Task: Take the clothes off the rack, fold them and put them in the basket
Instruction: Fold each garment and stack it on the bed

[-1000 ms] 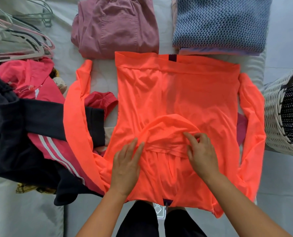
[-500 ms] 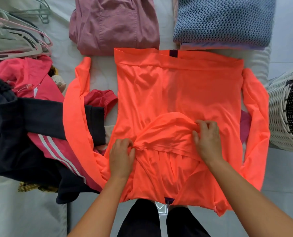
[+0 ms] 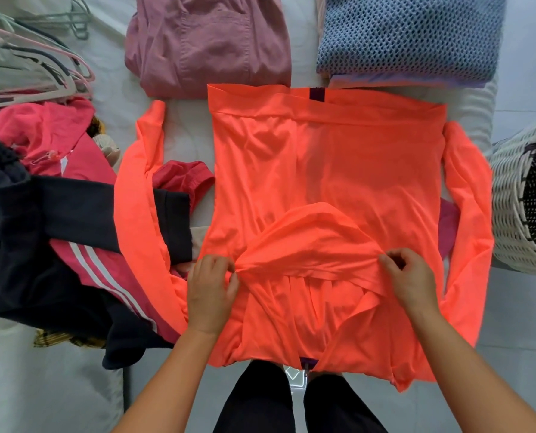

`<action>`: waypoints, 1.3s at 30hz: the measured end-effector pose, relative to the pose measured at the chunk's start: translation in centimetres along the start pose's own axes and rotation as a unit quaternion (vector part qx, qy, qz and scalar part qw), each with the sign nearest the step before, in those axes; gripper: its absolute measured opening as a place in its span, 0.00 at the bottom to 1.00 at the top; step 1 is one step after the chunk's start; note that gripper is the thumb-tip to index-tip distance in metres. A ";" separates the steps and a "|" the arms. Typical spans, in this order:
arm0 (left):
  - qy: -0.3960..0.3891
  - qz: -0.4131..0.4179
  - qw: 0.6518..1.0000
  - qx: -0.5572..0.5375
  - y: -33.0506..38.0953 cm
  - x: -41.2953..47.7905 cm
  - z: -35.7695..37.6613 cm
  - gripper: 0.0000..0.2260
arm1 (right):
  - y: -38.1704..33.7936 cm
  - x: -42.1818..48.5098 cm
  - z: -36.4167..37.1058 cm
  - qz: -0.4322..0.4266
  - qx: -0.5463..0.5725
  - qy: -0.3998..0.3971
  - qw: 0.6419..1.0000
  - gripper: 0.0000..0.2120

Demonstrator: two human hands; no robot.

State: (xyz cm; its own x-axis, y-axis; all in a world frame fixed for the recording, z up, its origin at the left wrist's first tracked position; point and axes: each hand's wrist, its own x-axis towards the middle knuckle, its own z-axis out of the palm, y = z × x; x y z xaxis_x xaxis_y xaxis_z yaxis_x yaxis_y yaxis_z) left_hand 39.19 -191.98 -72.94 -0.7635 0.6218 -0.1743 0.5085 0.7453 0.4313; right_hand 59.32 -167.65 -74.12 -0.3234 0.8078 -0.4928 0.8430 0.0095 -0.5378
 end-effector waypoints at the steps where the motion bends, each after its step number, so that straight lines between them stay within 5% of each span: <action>1: -0.008 0.000 1.000 0.005 0.0 -0.2 0.1 0.07 | -0.1 0.0 0.0 -0.003 0.004 -0.003 1.000 0.04; 4: -0.046 -0.019 0.998 0.031 0.3 0.2 0.9 0.14 | -0.1 -0.1 0.2 0.002 0.014 -0.001 1.000 0.05; 12: -0.047 -0.027 0.998 0.035 -0.6 0.1 -0.3 0.12 | 0.8 0.3 -0.8 0.007 0.002 -0.013 1.000 0.09; 17: -0.021 0.113 0.993 0.027 1.9 0.5 -0.2 0.19 | -0.7 -1.0 0.9 -0.193 -0.146 0.072 0.968 0.20; 21: -0.135 0.205 0.961 0.125 3.0 0.4 2.0 0.26 | -4.1 -1.6 4.0 -0.365 -0.174 -0.028 0.914 0.23; 26: -0.235 0.191 0.932 0.199 1.9 0.6 2.9 0.32 | -3.7 1.3 5.3 -0.336 -0.319 -0.097 0.881 0.28; 31: -0.226 0.140 0.962 0.057 3.0 1.5 1.7 0.28 | -4.2 1.1 5.2 -0.346 -0.280 -0.076 0.892 0.29; 34: -0.107 0.037 0.990 -0.089 1.8 2.5 -0.2 0.23 | -6.8 1.6 4.5 -0.306 -0.174 -0.054 0.934 0.26; 36: -0.034 -0.031 0.997 -0.069 -0.4 3.5 -1.2 0.21 | -9.2 2.7 4.6 -0.294 -0.133 -0.039 0.946 0.23; 39: -0.124 -0.141 0.982 0.011 -2.6 5.3 -2.7 0.19 | -13.7 4.9 6.1 -0.315 -0.104 -0.060 0.941 0.19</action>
State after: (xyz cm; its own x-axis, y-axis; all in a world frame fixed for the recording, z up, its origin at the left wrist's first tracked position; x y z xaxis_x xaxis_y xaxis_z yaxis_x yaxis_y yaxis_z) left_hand 32.77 -191.26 -72.61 -0.7560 0.4275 -0.4956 0.3016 0.8996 0.3159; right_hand 43.57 -167.41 -73.32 -0.8230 0.5310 -0.2015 0.5298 0.5898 -0.6095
